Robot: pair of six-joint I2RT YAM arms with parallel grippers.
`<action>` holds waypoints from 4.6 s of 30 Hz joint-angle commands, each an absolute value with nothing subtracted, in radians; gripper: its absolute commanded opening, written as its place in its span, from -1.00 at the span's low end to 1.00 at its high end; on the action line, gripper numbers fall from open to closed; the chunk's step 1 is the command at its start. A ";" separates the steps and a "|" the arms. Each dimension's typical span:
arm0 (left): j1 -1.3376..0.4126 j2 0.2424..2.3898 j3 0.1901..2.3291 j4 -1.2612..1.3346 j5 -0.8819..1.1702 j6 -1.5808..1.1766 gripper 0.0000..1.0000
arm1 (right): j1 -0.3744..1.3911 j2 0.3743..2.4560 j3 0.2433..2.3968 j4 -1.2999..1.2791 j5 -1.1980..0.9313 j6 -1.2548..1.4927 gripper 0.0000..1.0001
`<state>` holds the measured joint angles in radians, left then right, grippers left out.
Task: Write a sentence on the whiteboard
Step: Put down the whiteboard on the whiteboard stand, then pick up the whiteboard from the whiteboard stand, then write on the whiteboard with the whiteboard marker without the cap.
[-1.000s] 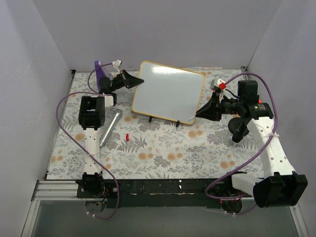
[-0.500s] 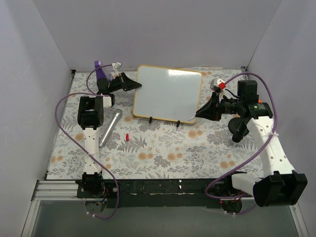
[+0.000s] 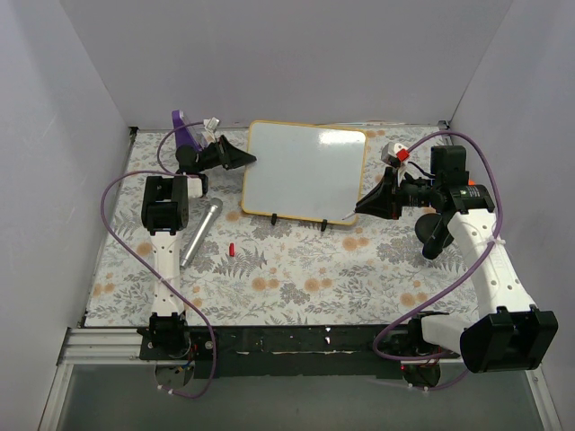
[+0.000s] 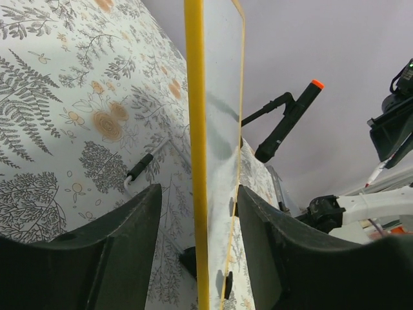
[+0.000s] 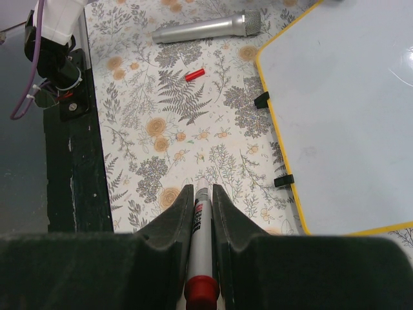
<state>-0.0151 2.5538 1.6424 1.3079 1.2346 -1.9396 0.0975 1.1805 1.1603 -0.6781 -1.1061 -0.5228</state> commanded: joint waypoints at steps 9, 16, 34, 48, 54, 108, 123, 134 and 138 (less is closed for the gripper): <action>-0.020 2.522 1.689 1.548 1.265 -1.971 0.33 | 0.092 1.183 1.160 -0.650 -1.134 -0.517 -0.97; -0.040 2.508 1.752 1.356 1.304 -1.902 0.24 | 0.091 1.172 1.155 -0.647 -1.132 -0.520 -0.97; -0.063 2.468 1.839 1.020 1.373 -1.790 -0.85 | 0.092 1.157 1.147 -0.643 -1.137 -0.517 -0.97; -0.060 2.338 1.888 1.043 1.160 -1.852 -1.00 | 0.091 1.131 1.144 -0.640 -1.138 -0.512 -0.97; -0.063 2.280 1.888 1.012 1.097 -1.801 -1.00 | 0.091 1.115 1.143 -0.638 -1.137 -0.509 -0.97; -0.589 1.132 0.453 1.123 0.012 -1.643 -1.00 | 0.031 0.940 1.293 -0.911 -1.120 -0.578 -0.97; -0.750 1.258 0.262 1.328 -0.192 -1.660 -1.00 | -0.044 0.911 1.220 -0.897 -1.135 -0.571 -0.97; -0.755 1.233 0.203 1.278 -0.117 -1.689 -1.00 | -0.040 0.943 1.204 -0.876 -1.154 -0.571 -0.97; -0.755 1.238 0.160 1.333 -0.100 -1.709 -1.00 | -0.002 0.980 1.198 -0.826 -1.108 -0.557 -0.97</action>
